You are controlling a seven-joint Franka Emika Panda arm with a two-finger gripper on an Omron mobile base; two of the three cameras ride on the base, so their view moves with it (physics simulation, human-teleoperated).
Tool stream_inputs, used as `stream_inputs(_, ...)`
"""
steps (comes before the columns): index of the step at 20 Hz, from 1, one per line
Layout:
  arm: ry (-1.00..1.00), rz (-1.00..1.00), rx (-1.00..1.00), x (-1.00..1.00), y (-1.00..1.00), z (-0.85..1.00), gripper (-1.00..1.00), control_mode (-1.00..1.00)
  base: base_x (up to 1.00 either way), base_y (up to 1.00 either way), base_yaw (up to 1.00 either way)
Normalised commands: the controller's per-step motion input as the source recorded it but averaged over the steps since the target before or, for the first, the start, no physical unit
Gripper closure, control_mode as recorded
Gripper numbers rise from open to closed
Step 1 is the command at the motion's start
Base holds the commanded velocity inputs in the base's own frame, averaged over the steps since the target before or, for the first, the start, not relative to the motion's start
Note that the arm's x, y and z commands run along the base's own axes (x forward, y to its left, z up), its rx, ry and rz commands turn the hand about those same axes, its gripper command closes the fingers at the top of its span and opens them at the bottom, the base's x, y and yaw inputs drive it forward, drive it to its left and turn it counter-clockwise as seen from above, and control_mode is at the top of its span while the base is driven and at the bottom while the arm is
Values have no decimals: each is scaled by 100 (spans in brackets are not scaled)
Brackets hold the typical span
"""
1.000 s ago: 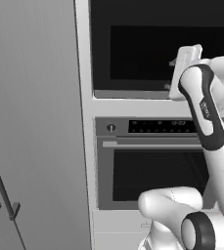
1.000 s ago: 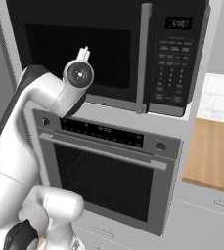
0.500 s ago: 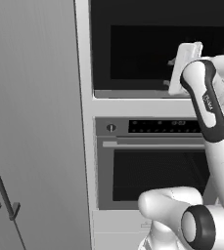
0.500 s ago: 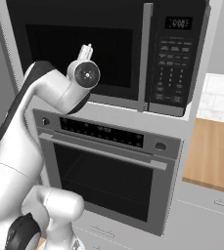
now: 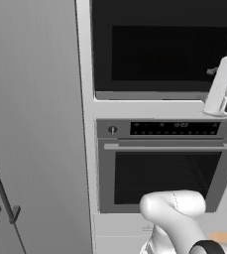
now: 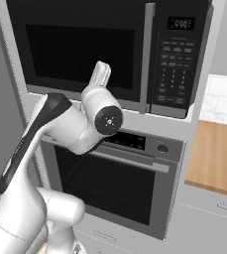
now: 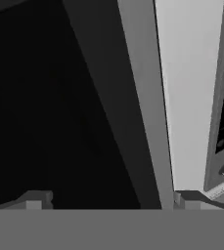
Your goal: Pick the cucumber from the sink and place it in the bowl. Then pick the bowl and place it in the microwave. Then close the microwave door and press the start button.
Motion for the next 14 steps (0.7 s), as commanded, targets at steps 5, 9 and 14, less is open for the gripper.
stream_inputs(5,-2,0,2,-98,-88,-1,-100,-100,0,0,0)
stream_inputs(9,0,0,0,-53,-67,-23,-100,-100,0,0,0)
stream_inputs(14,0,-3,0,-9,-42,-32,-100,-100,0,0,0)
